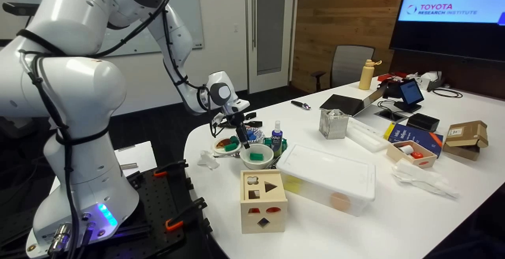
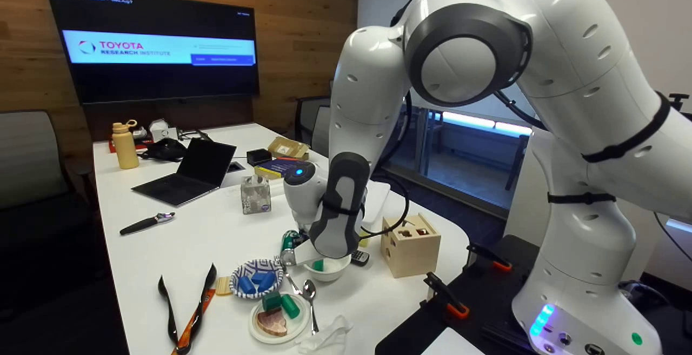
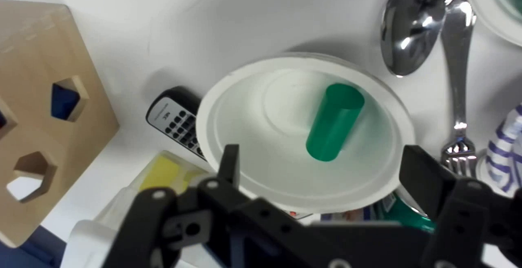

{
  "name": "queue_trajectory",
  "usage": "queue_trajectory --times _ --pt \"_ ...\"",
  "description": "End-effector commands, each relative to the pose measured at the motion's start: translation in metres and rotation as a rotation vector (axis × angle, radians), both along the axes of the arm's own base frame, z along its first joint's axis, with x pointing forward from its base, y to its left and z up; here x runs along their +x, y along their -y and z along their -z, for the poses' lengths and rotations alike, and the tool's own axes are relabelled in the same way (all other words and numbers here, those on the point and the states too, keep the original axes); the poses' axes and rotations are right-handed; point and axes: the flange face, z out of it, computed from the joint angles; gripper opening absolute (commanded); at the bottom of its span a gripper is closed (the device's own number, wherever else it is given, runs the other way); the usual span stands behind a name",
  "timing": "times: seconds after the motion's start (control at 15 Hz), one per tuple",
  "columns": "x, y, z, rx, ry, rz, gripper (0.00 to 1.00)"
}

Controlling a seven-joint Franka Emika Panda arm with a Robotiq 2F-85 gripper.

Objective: Pick up the green object from the plate into the bowl

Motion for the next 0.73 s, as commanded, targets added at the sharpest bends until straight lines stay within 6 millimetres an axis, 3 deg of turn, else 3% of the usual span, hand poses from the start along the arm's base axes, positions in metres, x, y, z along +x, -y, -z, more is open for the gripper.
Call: queue_trajectory --times 0.0,0.2,0.4,0.67 --pt "-0.025 -0.020 -0.036 0.000 0.020 -0.083 1.00" --pt "-0.040 -0.030 -0.058 -0.023 0.053 -0.133 1.00" --pt "-0.056 -0.029 -0.068 -0.028 0.049 -0.169 1.00" --pt "-0.098 -0.027 -0.045 0.061 0.030 -0.309 1.00"
